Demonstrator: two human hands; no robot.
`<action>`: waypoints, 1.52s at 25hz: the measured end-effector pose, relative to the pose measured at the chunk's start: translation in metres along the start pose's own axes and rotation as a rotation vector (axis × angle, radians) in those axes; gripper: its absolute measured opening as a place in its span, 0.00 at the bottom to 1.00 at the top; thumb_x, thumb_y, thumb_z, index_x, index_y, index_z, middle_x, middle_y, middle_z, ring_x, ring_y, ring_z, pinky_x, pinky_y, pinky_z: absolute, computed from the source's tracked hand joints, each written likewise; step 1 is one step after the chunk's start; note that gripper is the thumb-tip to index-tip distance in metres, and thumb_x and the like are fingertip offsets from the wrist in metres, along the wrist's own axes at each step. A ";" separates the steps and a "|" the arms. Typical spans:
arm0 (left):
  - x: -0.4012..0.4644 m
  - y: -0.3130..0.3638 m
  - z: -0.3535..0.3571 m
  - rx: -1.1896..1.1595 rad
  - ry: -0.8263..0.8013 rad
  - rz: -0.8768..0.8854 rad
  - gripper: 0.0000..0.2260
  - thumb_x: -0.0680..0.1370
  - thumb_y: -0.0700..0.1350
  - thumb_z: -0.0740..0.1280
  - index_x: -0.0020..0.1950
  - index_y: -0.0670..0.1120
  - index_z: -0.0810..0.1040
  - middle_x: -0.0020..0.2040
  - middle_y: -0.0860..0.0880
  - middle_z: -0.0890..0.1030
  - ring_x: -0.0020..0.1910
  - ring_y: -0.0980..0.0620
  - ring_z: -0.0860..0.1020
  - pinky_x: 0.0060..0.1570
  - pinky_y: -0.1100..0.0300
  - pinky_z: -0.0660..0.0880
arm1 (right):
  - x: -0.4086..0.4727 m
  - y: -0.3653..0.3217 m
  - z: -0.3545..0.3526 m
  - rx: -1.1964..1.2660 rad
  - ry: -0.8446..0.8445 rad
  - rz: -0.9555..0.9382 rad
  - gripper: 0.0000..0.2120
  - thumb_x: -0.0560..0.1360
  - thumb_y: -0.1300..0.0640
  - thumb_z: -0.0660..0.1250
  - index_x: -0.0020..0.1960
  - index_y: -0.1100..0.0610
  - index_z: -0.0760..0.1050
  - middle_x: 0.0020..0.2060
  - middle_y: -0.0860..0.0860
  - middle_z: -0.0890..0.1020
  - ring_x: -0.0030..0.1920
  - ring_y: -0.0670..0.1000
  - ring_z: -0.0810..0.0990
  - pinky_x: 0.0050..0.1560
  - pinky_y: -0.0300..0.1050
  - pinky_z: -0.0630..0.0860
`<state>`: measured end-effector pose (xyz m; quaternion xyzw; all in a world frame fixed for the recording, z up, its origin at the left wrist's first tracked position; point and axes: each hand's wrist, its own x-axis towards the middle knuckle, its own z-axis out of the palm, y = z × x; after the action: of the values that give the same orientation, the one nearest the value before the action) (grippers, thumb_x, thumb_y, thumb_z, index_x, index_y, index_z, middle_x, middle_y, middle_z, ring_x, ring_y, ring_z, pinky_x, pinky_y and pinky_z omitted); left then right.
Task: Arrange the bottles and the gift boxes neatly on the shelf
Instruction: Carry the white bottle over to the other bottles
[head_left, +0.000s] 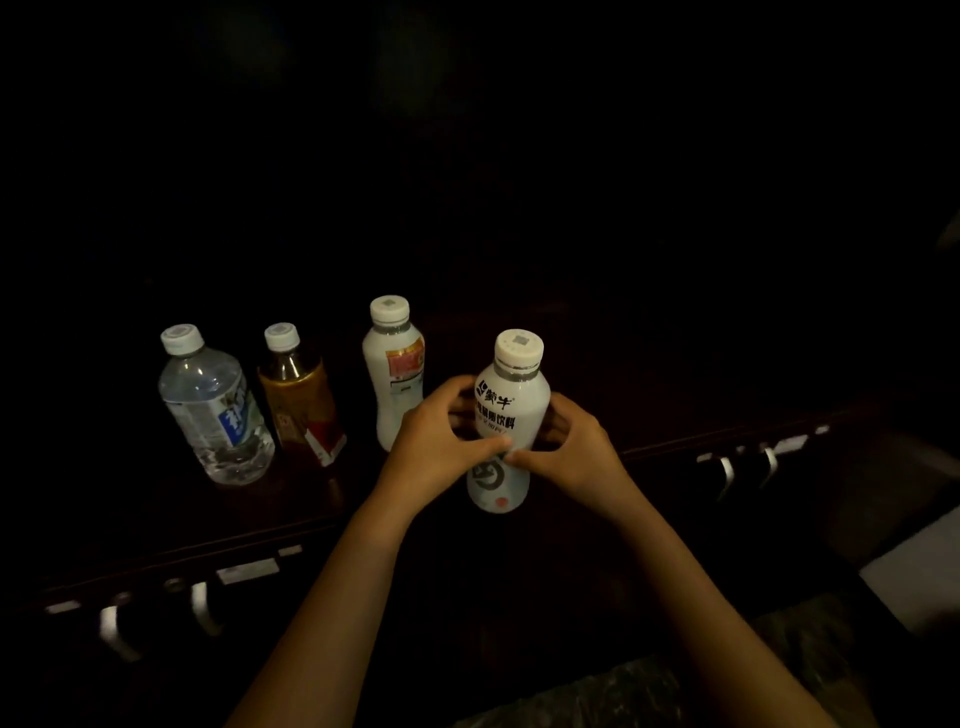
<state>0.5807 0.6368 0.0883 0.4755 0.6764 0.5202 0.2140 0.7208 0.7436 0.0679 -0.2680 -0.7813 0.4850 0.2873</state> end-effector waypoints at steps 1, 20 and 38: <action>0.010 -0.002 0.007 0.002 0.037 -0.010 0.27 0.64 0.46 0.76 0.59 0.59 0.70 0.51 0.60 0.77 0.51 0.60 0.77 0.43 0.69 0.73 | 0.016 0.007 -0.007 0.003 -0.033 -0.009 0.32 0.61 0.56 0.77 0.61 0.48 0.69 0.53 0.44 0.79 0.54 0.44 0.79 0.54 0.46 0.79; 0.088 -0.025 0.043 0.047 0.336 -0.163 0.30 0.66 0.43 0.76 0.65 0.51 0.69 0.59 0.52 0.78 0.58 0.57 0.76 0.47 0.71 0.74 | 0.142 0.061 -0.031 0.104 -0.364 -0.078 0.33 0.61 0.59 0.77 0.63 0.48 0.69 0.51 0.42 0.79 0.53 0.41 0.79 0.51 0.41 0.78; 0.064 -0.021 0.038 0.103 0.250 -0.156 0.31 0.69 0.45 0.73 0.69 0.53 0.65 0.55 0.55 0.76 0.50 0.61 0.76 0.41 0.73 0.73 | 0.118 0.053 -0.033 -0.057 -0.282 -0.037 0.31 0.64 0.54 0.76 0.64 0.49 0.67 0.50 0.43 0.77 0.52 0.45 0.77 0.43 0.31 0.72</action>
<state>0.5720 0.7112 0.0682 0.3634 0.7584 0.5217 0.1434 0.6702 0.8664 0.0541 -0.1906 -0.8322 0.4902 0.1758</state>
